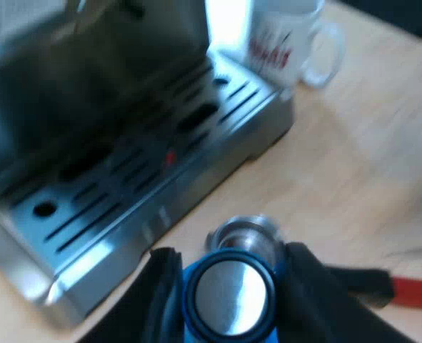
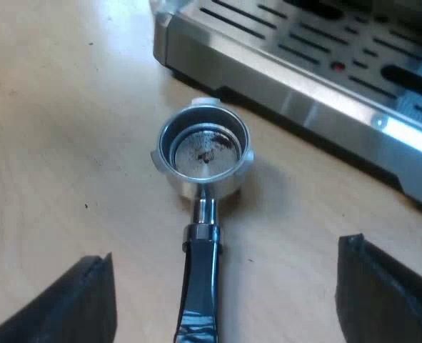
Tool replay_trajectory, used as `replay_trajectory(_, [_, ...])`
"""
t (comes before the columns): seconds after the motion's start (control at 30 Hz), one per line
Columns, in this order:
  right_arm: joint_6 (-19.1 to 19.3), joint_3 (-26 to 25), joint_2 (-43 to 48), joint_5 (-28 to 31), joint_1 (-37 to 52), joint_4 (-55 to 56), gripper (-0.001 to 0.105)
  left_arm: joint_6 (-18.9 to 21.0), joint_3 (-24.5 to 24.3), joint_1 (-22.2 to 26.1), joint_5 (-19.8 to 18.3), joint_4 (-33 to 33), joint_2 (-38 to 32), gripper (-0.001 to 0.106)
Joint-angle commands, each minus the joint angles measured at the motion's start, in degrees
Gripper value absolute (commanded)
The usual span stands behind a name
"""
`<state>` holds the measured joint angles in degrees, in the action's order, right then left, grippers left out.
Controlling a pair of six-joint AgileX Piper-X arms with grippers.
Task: Grind coffee beans and then tamp
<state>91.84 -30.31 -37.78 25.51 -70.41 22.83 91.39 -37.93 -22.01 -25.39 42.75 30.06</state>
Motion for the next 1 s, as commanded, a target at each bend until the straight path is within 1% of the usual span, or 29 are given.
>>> replay_trajectory(0.03, [3.0,-0.1,-0.2,-0.1,0.3,-1.0,0.066,-0.3,-1.1,-1.4,-1.1,-0.2,-0.3,0.006])
replay_trajectory(0.27, [3.2,-0.1,-0.2,-0.1,0.3,-1.2,0.066,-0.3,-1.0,-5.7,-1.1,-0.3,1.5,0.006])
replay_trajectory(0.4, [3.1,-0.1,-0.2,-0.1,0.3,-1.2,0.066,-0.3,-1.0,-9.0,-1.0,-0.4,5.2,0.006])
replay_trajectory(0.47, [3.1,-0.1,-0.2,-0.1,0.3,-1.2,0.066,-0.3,-1.0,-10.4,0.1,-0.9,6.8,0.006])
replay_trajectory(0.53, [3.1,-0.1,-0.2,-0.1,0.3,-1.2,0.066,-0.3,-1.5,-12.1,1.8,-1.7,8.8,0.006])
replay_trajectory(0.63, [3.1,-0.1,-0.2,-0.1,0.3,-1.2,0.066,-0.3,-2.3,-14.0,3.0,-3.3,11.5,0.006])
replay_trajectory(0.73, [3.1,-0.1,-0.2,-0.1,0.3,-1.2,0.066,-0.3,-3.0,-14.9,3.0,-5.7,13.9,0.006])
replay_trajectory(0.87, [3.1,-0.1,-0.2,-0.1,0.3,-1.2,0.066,-0.3,-3.3,-15.0,3.1,-7.4,15.8,0.006])
replay_trajectory(0.9, [3.1,-0.1,-0.2,-0.1,0.3,-1.2,0.066,-0.3,-3.2,-15.0,3.4,-8.7,17.7,0.006])
replay_trajectory(1.0, [3.1,-0.1,-0.2,-0.1,0.3,-1.2,0.066,-0.3,-3.2,-15.0,3.4,-9.6,19.5,0.006])
